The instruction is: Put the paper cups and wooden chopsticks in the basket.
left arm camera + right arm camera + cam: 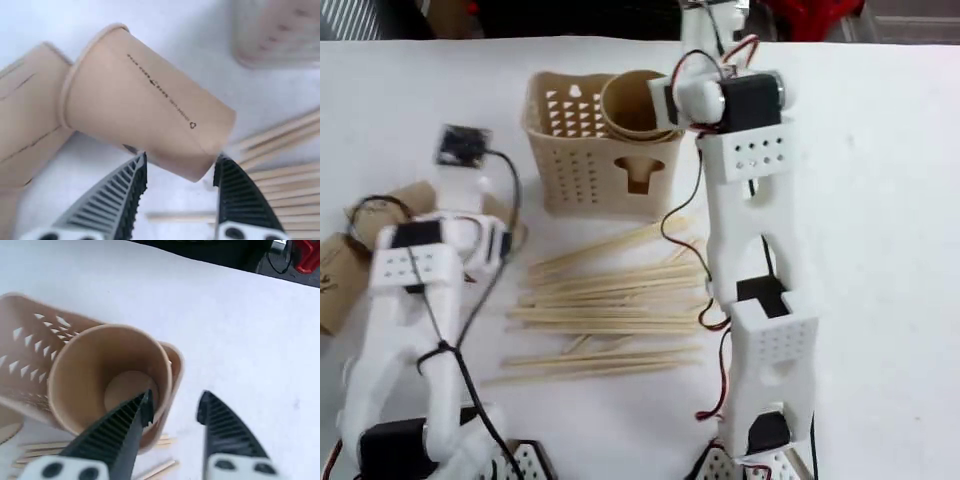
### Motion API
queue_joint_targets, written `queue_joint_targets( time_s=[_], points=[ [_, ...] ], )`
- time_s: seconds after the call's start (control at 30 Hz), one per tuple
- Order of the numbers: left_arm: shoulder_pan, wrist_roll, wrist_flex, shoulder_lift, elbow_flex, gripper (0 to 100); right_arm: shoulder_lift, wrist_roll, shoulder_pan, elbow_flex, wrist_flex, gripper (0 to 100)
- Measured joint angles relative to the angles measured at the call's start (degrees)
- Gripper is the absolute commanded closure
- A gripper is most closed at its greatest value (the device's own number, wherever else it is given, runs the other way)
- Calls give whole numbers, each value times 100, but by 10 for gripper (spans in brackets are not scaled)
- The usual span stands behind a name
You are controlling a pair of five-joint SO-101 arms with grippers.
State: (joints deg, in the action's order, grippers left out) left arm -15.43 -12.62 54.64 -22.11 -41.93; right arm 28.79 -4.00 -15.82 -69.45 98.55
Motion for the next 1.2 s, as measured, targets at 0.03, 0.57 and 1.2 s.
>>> queue_joint_targets(
  time_s=[0.03,0.57,1.2],
  points=[
    [-132,0,167,0,202,776,-88,0,79,132,0,974],
    [-2013,-607,3200,-9,4686,775,-3727,-624,396,5477,-686,982],
    [-4642,-985,1820,0,2321,740,-6831,-1284,703,12404,-4264,981]
  ],
)
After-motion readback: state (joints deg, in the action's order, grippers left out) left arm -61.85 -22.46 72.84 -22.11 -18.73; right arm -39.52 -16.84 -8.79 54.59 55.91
